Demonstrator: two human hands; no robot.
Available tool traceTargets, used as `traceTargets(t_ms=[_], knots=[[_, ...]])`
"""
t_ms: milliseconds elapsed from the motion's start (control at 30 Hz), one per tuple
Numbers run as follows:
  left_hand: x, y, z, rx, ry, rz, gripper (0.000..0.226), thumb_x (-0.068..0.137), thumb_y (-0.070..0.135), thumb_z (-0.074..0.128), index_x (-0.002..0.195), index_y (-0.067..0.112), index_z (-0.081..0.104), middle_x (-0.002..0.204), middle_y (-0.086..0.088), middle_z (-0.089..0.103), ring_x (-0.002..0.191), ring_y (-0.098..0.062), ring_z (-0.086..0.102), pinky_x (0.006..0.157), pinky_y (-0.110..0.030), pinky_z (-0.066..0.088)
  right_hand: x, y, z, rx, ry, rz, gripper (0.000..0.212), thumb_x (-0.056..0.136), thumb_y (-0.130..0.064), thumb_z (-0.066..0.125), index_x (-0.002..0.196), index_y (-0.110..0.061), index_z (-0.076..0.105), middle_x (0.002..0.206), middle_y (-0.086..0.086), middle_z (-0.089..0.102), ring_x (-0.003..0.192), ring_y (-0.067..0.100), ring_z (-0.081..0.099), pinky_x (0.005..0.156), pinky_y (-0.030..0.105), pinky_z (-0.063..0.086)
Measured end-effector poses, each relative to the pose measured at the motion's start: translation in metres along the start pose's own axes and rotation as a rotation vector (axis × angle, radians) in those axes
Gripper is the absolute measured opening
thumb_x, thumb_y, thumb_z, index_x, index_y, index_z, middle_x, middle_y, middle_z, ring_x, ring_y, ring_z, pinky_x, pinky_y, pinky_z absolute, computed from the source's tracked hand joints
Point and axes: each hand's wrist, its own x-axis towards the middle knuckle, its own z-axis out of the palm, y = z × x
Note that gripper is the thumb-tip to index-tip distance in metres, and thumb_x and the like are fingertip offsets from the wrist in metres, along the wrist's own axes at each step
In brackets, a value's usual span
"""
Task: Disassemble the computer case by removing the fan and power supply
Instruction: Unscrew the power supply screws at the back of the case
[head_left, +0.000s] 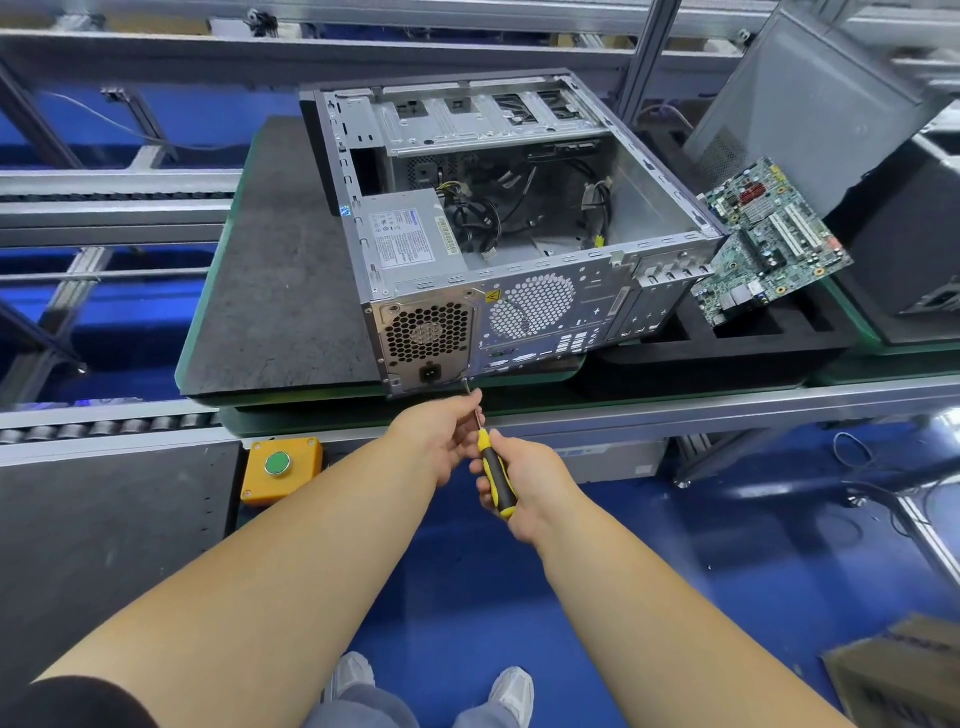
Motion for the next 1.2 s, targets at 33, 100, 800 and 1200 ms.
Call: traceTargets(t_ms=[33, 100, 800, 1200], knots=[[0.000, 0.000, 0.000, 0.006, 0.003, 0.000, 0.020, 0.085, 0.024, 0.075, 0.079, 0.006, 0.067, 0.056, 0.001, 0.064, 0.046, -0.010, 0.057, 0.039, -0.021, 0.045, 0.001, 0.000, 0.000, -0.009, 0.002, -0.001, 0.032, 0.101, -0.032, 0.054, 0.089, -0.008, 0.071, 0.061, 0.003, 0.065, 0.049, 0.013, 0.056, 0.048, 0.024, 0.048], [-0.002, 0.000, 0.001, 0.029, 0.015, 0.000, 0.021, 0.083, 0.025, 0.077, 0.078, 0.007, 0.067, 0.056, 0.000, 0.064, 0.045, -0.010, 0.057, 0.040, -0.021, 0.046, 0.001, 0.001, 0.000, -0.015, 0.004, 0.005, 0.032, 0.100, -0.033, 0.055, 0.090, -0.007, 0.071, 0.061, 0.003, 0.066, 0.049, 0.012, 0.059, 0.047, 0.024, 0.050], [-0.002, -0.001, 0.000, -0.014, -0.013, 0.023, 0.015, 0.090, 0.016, 0.069, 0.078, 0.007, 0.068, 0.058, 0.000, 0.067, 0.055, -0.010, 0.055, 0.057, -0.024, 0.053, -0.003, 0.003, -0.008, 0.102, -0.157, 0.074, 0.040, 0.103, -0.036, 0.044, 0.106, -0.007, 0.071, 0.071, 0.006, 0.067, 0.053, 0.013, 0.059, 0.048, 0.023, 0.050], [-0.006, 0.000, 0.001, -0.167, -0.074, 0.045, 0.012, 0.096, 0.011, 0.057, 0.090, 0.006, 0.066, 0.074, -0.003, 0.073, 0.077, -0.013, 0.068, 0.062, -0.024, 0.054, 0.001, 0.008, -0.008, 0.081, -0.084, 0.037, 0.028, 0.094, -0.036, 0.064, 0.096, -0.010, 0.073, 0.067, 0.000, 0.067, 0.045, 0.010, 0.052, 0.044, 0.021, 0.044]])
